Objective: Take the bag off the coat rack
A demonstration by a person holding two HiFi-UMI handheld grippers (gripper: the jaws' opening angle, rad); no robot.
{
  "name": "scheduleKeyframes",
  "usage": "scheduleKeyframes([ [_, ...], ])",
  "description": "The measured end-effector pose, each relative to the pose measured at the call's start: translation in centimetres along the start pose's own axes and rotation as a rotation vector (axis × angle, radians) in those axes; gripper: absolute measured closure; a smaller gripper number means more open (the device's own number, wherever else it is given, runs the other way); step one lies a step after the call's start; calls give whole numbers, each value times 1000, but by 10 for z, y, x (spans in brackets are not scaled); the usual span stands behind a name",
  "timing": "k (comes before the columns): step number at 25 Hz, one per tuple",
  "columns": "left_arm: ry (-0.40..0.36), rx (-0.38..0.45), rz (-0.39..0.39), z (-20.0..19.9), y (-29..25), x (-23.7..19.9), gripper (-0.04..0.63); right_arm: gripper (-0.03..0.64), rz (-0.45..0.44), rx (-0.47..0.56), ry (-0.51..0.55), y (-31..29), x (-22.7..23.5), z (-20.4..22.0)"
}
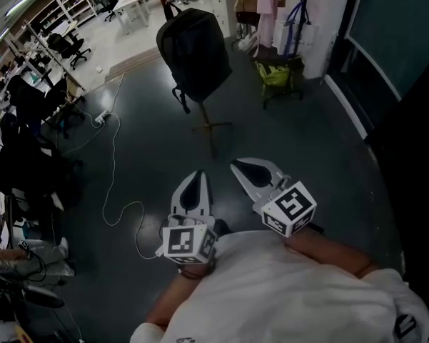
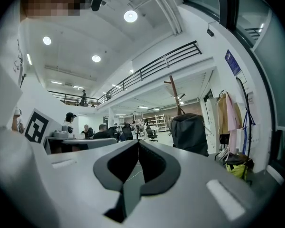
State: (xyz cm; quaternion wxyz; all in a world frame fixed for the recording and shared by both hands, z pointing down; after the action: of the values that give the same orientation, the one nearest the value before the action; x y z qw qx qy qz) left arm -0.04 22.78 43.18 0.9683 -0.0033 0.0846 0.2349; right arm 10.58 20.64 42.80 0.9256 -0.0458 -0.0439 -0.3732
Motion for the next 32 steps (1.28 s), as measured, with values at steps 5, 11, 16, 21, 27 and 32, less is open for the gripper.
scheduleKeyframes([
  [5, 7, -8, 28, -18, -23, -58, 594, 612, 25, -3, -11, -59, 0, -12],
  [11, 5, -38, 81, -35, -49, -105, 594, 612, 44, -6, -12, -114, -5, -24],
  [16, 20, -53, 98, -40, -59, -143, 594, 612, 63, -21, -30, -150, -7, -27],
  [21, 16, -61, 94, -41, -58, -175, 594, 612, 47, -18, -29, -182, -16, -26],
  [27, 20, -70, 82, -43, -52, -207, 594, 612, 32, -15, -36, -210, -30, -25],
  [32, 26, -85, 78, -36, -56, -220, 594, 612, 32, -24, -54, -222, -26, -17],
])
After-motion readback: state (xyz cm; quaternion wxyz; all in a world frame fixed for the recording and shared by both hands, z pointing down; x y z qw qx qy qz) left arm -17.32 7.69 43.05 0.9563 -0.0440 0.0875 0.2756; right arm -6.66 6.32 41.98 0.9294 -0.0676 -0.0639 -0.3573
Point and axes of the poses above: the fingertips, and each gripper's own axes: y backward along the fingers, x to its right, z out of its underside, the point moved 3 cm from there along y, backward along the fingers, and after that the axes turned 10 degrees about z, right-handed, at the moved point
